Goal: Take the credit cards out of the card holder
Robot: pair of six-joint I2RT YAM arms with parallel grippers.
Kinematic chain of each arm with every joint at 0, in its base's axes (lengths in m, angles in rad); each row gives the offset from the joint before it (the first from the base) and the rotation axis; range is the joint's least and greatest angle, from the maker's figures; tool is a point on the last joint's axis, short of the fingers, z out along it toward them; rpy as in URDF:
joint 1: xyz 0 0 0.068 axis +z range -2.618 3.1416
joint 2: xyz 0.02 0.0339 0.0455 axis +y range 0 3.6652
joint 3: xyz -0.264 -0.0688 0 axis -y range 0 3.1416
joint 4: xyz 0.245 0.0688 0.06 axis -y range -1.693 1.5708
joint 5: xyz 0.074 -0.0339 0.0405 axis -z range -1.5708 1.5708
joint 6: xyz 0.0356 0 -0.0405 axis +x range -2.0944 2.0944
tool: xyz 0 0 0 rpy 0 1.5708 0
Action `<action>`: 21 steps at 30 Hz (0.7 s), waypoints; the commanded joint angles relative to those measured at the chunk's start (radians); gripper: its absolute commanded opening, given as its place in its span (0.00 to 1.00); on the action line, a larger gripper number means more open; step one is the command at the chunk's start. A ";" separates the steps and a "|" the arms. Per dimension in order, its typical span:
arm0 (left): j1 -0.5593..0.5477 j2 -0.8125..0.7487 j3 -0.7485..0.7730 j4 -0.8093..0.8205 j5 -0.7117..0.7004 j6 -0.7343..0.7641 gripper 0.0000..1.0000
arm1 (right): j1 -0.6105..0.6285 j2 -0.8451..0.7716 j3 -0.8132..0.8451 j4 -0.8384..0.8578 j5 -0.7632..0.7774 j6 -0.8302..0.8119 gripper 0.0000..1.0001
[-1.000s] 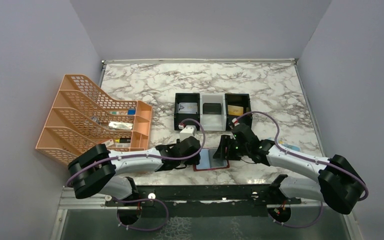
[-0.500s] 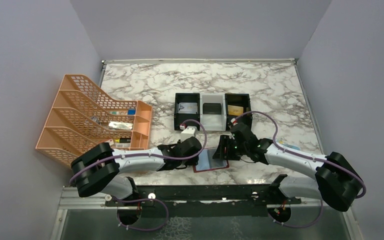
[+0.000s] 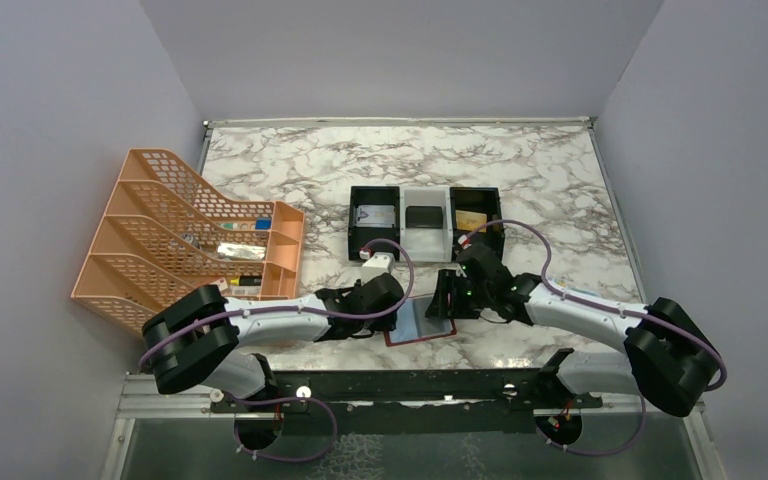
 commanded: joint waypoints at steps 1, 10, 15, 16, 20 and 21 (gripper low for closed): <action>0.003 0.002 0.019 -0.042 0.002 0.000 0.44 | 0.000 0.029 0.014 0.022 -0.046 -0.017 0.51; 0.003 0.006 0.016 -0.026 0.015 0.008 0.40 | 0.000 -0.014 0.044 0.026 -0.085 -0.059 0.45; 0.003 0.010 0.018 -0.023 0.018 0.011 0.40 | 0.000 0.002 0.053 0.028 -0.113 -0.070 0.45; 0.003 0.012 0.019 -0.023 0.018 0.011 0.39 | 0.000 0.004 0.054 0.031 -0.119 -0.071 0.45; 0.002 0.015 0.021 -0.022 0.019 0.012 0.39 | 0.000 0.005 0.057 0.038 -0.130 -0.067 0.45; 0.003 0.015 0.021 -0.021 0.019 0.011 0.39 | 0.000 0.004 0.057 0.041 -0.134 -0.063 0.45</action>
